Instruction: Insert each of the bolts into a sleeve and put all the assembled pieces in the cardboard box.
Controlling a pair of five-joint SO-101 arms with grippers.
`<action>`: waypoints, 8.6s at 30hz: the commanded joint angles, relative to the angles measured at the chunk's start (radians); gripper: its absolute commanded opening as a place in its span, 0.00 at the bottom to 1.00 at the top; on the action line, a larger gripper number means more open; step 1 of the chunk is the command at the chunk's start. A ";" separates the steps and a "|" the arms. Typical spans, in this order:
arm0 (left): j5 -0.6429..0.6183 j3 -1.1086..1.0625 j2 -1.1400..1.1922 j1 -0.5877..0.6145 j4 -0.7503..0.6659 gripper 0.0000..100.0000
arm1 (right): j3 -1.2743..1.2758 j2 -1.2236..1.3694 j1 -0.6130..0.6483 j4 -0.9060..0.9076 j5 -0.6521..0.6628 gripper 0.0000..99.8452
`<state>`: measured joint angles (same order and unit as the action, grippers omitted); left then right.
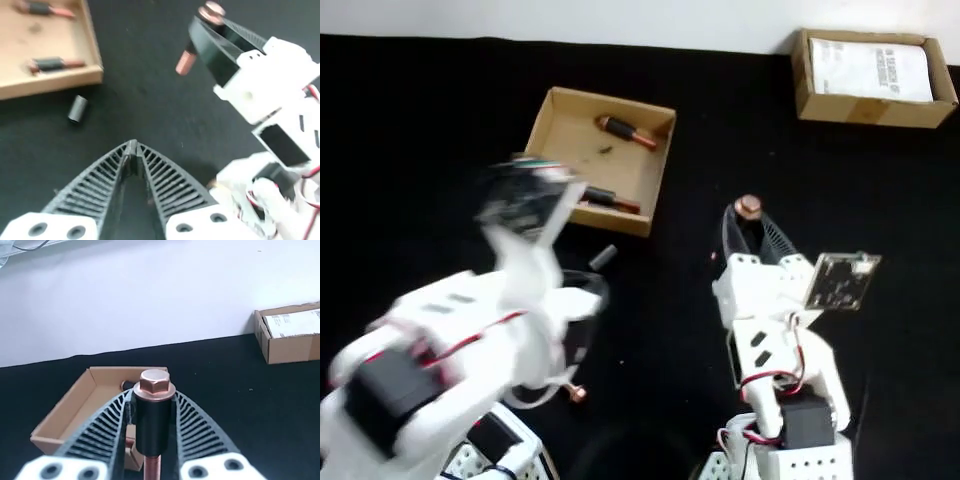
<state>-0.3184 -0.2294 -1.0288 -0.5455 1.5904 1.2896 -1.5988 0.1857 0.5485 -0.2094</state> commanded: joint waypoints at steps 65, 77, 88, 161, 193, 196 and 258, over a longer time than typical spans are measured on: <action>-0.003 -1.468 -0.773 0.941 -0.770 0.01 | -1.758 1.899 0.489 0.958 0.427 0.16; -0.002 -1.468 -0.768 0.943 -0.770 0.01 | -1.759 1.966 0.498 1.009 1.223 0.16; 0.207 -1.468 -0.776 0.987 -0.753 0.01 | -1.802 2.196 0.524 1.006 1.456 0.16; 0.278 -1.468 -0.765 0.978 -0.712 0.01 | -2.394 1.936 0.242 1.218 0.868 0.01; 0.585 -0.931 -0.484 0.687 -0.239 0.01 | -0.381 0.093 -0.438 1.067 0.634 0.01; 0.583 -0.786 -0.231 0.684 -0.193 0.01 | -0.337 0.048 -0.452 1.049 0.634 0.01; 0.057 0.289 1.310 0.153 -0.048 0.01 | -0.245 0.038 -0.602 0.946 0.793 0.01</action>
<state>-0.2493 -0.0023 0.3598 -0.4212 1.5275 1.0549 -1.5620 -0.4051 1.5106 0.5731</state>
